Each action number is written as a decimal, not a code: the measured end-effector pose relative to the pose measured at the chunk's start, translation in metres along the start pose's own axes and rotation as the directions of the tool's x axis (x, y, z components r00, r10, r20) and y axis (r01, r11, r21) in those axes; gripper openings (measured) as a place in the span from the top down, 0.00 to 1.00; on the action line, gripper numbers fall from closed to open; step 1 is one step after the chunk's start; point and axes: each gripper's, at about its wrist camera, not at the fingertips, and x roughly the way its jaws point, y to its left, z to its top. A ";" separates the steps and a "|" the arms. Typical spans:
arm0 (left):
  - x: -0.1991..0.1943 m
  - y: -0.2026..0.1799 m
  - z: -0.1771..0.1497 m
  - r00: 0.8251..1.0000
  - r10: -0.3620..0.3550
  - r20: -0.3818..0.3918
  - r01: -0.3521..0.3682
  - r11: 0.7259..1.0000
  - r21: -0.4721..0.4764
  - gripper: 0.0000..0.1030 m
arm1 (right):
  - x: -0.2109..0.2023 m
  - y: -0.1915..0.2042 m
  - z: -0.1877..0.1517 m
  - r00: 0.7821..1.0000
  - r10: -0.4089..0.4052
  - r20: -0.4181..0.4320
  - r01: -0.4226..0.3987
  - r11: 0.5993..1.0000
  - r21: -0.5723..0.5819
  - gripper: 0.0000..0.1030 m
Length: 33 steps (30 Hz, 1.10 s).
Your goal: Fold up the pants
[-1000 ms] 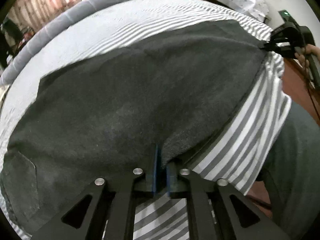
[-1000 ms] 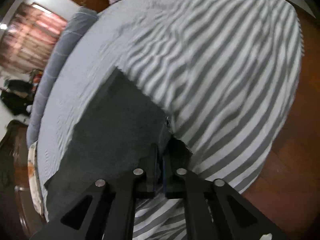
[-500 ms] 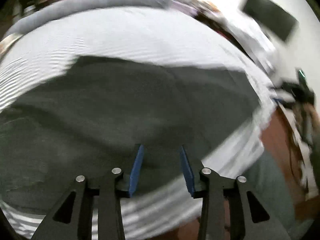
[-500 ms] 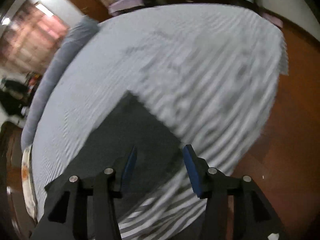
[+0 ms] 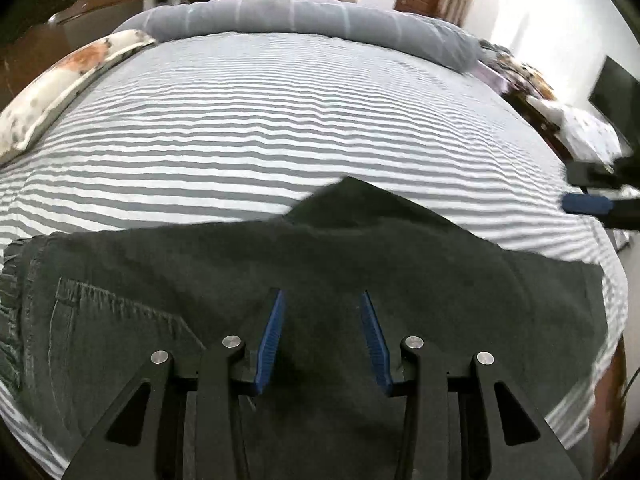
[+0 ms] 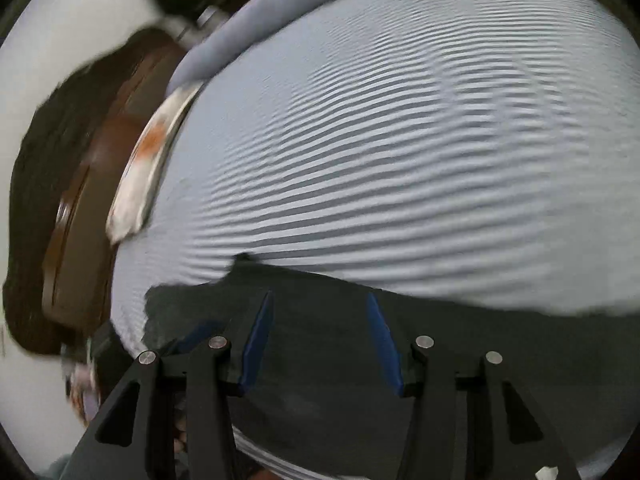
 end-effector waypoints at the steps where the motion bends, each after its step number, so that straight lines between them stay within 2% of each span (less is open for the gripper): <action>1: 0.007 0.003 0.001 1.000 0.007 -0.016 -0.007 1.000 -0.004 0.60 | 0.019 0.015 0.008 0.999 0.018 -0.043 -0.020 0.999 -0.026 0.55; 4: 0.019 0.011 -0.007 0.998 0.001 -0.064 -0.002 1.000 -0.016 0.60 | 0.070 0.047 0.032 0.988 0.052 -0.147 -0.063 0.995 -0.072 0.58; 7: 0.015 0.015 -0.021 0.999 -0.007 -0.053 0.006 1.000 -0.020 0.60 | 0.114 0.065 0.048 0.968 0.069 -0.243 -0.092 0.992 -0.084 0.61; 11: 0.011 0.015 -0.035 0.999 0.001 -0.032 -0.002 1.000 -0.010 0.60 | 0.156 0.078 0.051 0.935 0.071 -0.348 -0.108 0.990 -0.087 0.65; 15: 0.012 0.021 -0.038 1.000 -0.025 -0.016 0.025 0.999 -0.028 0.61 | 0.180 0.078 0.041 0.887 0.127 -0.444 -0.168 0.984 -0.054 0.78; 17: 0.010 0.022 -0.040 1.000 -0.029 -0.008 0.029 0.999 -0.030 0.61 | 0.187 0.081 0.037 0.881 0.122 -0.457 -0.170 0.983 -0.066 0.79; 19: 0.012 0.024 -0.038 1.000 -0.030 -0.001 0.030 0.999 -0.025 0.60 | 0.198 0.085 0.036 0.882 0.115 -0.457 -0.164 0.984 -0.068 0.88; 20: 0.011 0.024 -0.039 1.000 -0.029 0.003 0.029 0.999 -0.018 0.60 | 0.200 0.087 0.036 0.889 0.111 -0.444 -0.161 0.984 -0.076 0.90; 24: -0.002 0.030 -0.043 0.998 -0.058 0.005 0.058 0.997 -0.050 0.60 | 0.181 0.105 0.040 0.939 0.079 -0.335 -0.151 0.969 -0.195 0.93; 26: -0.011 0.037 -0.045 0.997 -0.074 0.018 0.075 0.994 -0.075 0.60 | 0.175 0.105 0.044 0.954 0.069 -0.293 -0.135 0.968 -0.213 0.94; 31: -0.017 0.049 -0.063 0.998 -0.067 0.002 0.067 0.993 -0.100 0.61 | 0.199 0.096 0.043 0.958 0.000 -0.288 -0.069 0.971 -0.230 0.94; 33: -0.019 0.051 -0.064 0.998 -0.060 -0.011 0.059 0.993 -0.100 0.62 | 0.207 0.093 0.041 0.959 -0.003 -0.282 -0.063 0.972 -0.227 0.95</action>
